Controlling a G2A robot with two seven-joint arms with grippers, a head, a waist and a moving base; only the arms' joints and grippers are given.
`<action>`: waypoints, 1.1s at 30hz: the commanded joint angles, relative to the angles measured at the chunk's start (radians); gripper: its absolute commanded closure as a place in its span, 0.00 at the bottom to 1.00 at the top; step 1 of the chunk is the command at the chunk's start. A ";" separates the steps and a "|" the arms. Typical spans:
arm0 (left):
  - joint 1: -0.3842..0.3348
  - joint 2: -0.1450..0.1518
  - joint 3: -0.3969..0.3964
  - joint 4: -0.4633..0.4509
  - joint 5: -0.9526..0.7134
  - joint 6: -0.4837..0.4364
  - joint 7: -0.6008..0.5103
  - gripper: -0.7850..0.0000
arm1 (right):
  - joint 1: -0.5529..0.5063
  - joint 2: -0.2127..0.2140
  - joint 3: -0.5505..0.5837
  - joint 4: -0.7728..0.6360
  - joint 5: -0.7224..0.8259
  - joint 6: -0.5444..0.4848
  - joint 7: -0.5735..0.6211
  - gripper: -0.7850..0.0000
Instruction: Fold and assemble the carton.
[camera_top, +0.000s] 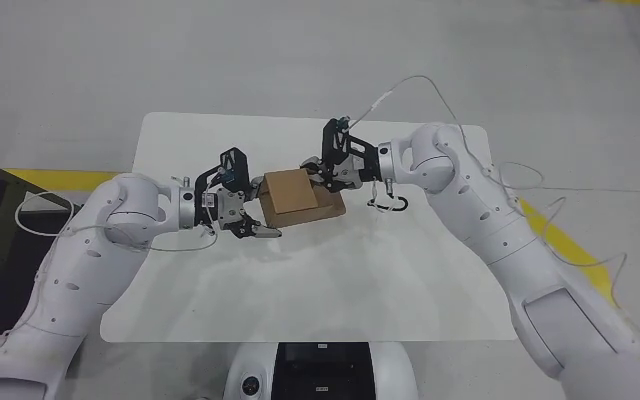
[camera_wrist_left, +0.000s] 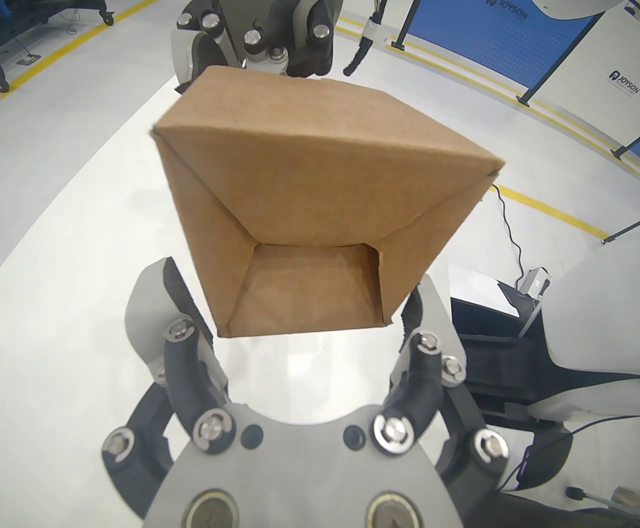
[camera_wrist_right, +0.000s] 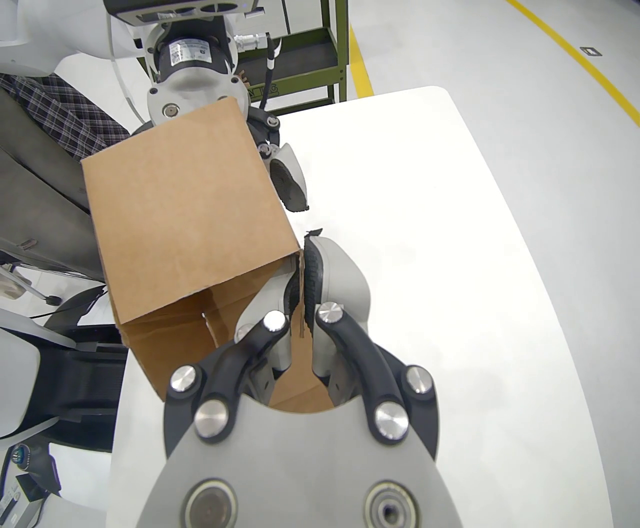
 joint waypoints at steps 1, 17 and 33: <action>0.002 0.001 -0.001 -0.001 -0.002 0.000 0.002 0.33 | 0.001 0.000 -0.002 -0.001 0.002 0.002 0.002 1.00; 0.012 0.011 -0.012 0.004 -0.037 0.003 -0.003 0.49 | 0.011 -0.005 -0.018 0.001 0.017 0.010 0.004 0.93; 0.044 0.026 -0.049 0.025 -0.079 -0.009 -0.005 0.52 | 0.024 -0.002 0.006 0.046 0.024 0.040 -0.019 0.00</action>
